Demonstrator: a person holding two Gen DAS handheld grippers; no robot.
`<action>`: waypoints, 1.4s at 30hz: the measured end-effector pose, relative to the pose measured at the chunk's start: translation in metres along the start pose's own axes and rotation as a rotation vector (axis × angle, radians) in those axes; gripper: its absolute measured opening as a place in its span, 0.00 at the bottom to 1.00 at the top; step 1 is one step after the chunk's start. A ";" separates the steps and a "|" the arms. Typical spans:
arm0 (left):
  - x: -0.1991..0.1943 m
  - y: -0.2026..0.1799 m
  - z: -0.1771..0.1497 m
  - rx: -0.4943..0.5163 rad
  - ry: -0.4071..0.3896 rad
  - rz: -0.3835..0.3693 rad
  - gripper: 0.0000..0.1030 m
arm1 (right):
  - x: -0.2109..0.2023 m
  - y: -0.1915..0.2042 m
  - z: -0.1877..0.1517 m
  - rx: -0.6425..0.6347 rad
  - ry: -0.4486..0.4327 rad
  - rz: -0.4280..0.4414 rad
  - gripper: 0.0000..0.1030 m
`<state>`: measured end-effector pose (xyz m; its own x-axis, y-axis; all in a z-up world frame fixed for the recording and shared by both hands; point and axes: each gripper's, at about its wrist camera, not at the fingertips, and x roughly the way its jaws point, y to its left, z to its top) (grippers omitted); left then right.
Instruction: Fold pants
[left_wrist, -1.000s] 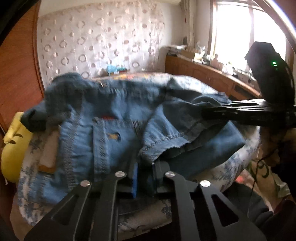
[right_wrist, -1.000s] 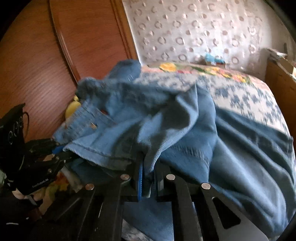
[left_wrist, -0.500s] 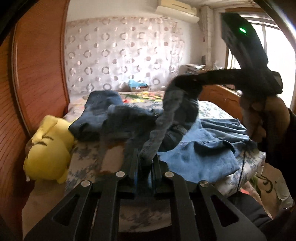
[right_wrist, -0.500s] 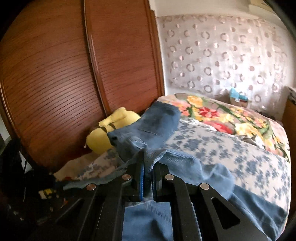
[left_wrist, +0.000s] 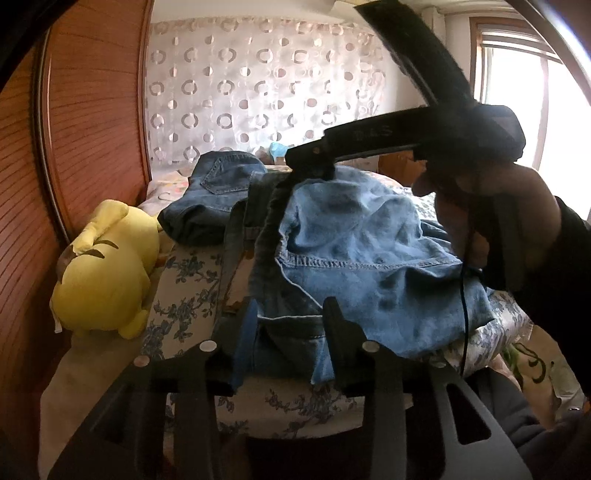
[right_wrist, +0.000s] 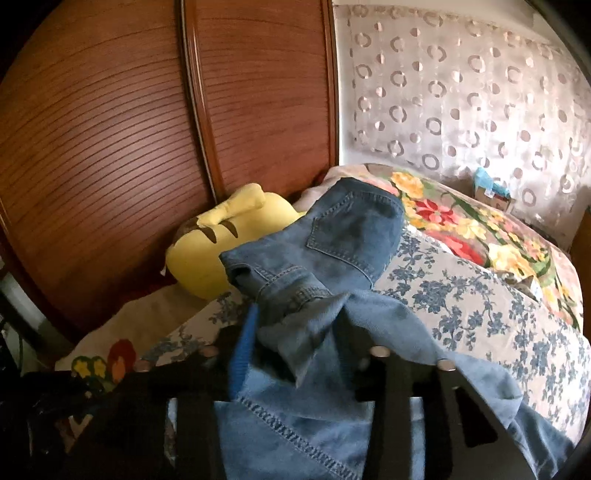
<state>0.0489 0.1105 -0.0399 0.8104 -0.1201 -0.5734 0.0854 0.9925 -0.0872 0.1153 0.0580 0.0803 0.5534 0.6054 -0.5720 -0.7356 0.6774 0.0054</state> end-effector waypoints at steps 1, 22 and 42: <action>0.000 0.000 0.001 0.002 -0.005 -0.002 0.37 | 0.001 -0.005 -0.006 0.000 -0.004 0.000 0.47; 0.039 0.007 -0.008 0.026 0.038 0.103 0.06 | -0.111 -0.072 -0.176 0.084 0.054 -0.125 0.47; -0.002 0.023 -0.023 -0.038 0.021 0.078 0.06 | -0.141 -0.066 -0.217 0.123 0.003 -0.052 0.01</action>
<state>0.0360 0.1330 -0.0600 0.8017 -0.0432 -0.5962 0.0002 0.9974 -0.0721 0.0013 -0.1631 -0.0169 0.5884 0.5671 -0.5763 -0.6525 0.7540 0.0758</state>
